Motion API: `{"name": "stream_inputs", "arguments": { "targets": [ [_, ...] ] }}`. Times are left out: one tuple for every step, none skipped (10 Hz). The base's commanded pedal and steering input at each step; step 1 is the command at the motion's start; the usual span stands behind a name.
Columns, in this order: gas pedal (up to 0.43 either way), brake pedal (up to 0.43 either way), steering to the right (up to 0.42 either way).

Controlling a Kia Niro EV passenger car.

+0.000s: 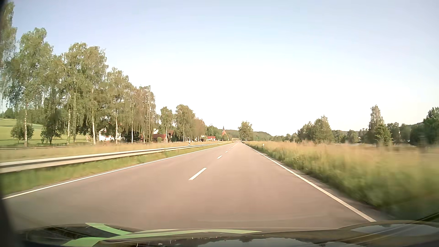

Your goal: Follow the waypoints while adhering to traffic rules and regulations

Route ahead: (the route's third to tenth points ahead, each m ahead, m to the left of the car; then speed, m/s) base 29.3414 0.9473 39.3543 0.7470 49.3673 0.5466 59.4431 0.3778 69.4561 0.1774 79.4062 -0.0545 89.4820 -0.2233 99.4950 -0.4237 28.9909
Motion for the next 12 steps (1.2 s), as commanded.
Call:
{"name": "stream_inputs", "arguments": {
  "targets": [
    [0.209,0.0,0.0],
    [0.209,0.0,0.0],
    [0.209,0.0,0.0],
    [0.22,0.0,0.0],
    [0.22,0.0,0.0],
    [0.22,0.0,0.0],
    [0.209,0.0,0.0],
    [0.177,0.0,0.0],
    [0.169,0.0,0.0],
    [0.169,0.0,0.0],
    [0.177,0.0,0.0],
    [0.177,0.0,0.0]
  ]
}}
